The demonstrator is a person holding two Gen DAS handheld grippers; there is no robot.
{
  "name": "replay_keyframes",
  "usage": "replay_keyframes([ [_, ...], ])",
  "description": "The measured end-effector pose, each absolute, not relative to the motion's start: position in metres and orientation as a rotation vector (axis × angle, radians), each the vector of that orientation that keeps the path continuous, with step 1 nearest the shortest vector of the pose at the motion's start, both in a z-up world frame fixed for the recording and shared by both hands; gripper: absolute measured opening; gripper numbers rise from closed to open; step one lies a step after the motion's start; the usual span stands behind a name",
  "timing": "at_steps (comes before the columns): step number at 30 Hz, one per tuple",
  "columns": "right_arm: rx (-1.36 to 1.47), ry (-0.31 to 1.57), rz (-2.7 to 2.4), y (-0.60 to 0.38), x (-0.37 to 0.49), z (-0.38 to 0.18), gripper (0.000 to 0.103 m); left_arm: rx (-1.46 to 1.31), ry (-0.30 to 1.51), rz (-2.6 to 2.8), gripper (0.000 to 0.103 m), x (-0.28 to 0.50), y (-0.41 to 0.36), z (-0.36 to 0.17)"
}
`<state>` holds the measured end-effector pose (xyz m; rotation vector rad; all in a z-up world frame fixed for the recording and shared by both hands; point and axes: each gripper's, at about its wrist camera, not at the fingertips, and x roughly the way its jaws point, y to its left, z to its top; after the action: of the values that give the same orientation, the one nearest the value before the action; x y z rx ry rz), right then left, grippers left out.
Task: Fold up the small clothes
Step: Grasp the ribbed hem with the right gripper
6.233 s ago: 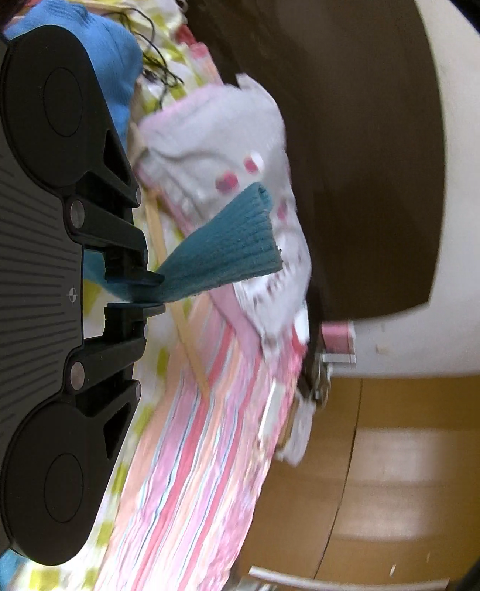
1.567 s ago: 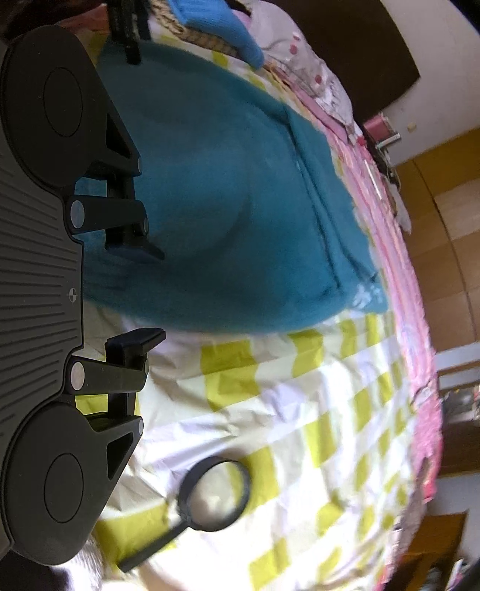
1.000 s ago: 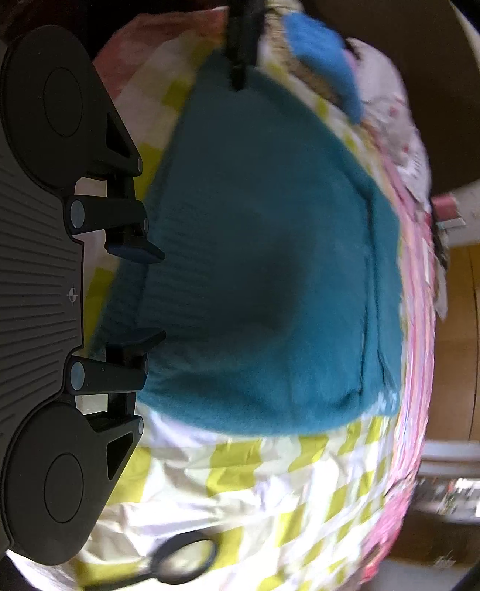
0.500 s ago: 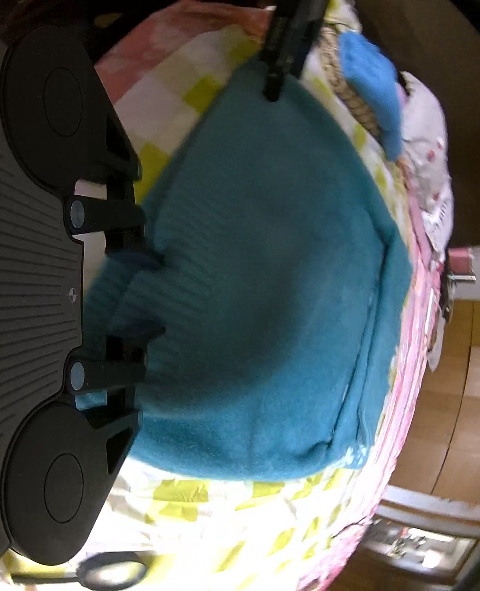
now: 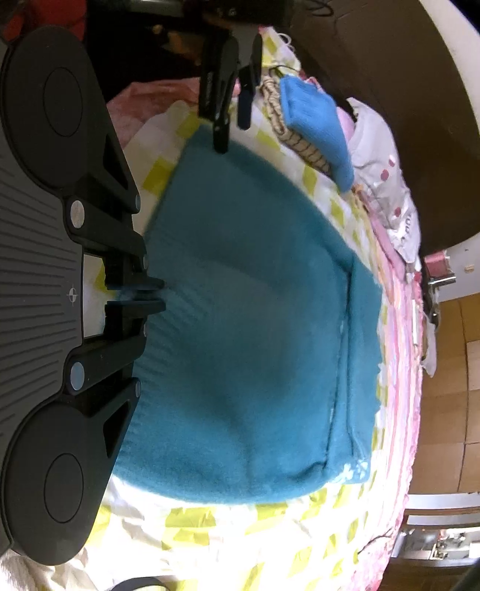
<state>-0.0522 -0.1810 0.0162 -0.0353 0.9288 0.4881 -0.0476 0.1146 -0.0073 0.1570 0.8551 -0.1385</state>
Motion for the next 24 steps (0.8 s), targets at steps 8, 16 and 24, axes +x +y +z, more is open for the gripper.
replay_keyframes([
  [8, -0.112, 1.006, 0.520, -0.168, -0.049, -0.008, 0.011, 0.146, 0.910, -0.092, 0.069, -0.037, 0.119, -0.016],
  [16, -0.035, 0.940, 0.553, -0.176, -0.056, 0.022, 0.014, 0.135, 0.925, -0.073, 0.070, -0.034, 0.119, -0.018],
  [24, -0.045, 0.961, 0.517, -0.180, -0.057, 0.011, 0.015, 0.180, 0.943, -0.053, 0.070, -0.032, 0.117, -0.023],
])
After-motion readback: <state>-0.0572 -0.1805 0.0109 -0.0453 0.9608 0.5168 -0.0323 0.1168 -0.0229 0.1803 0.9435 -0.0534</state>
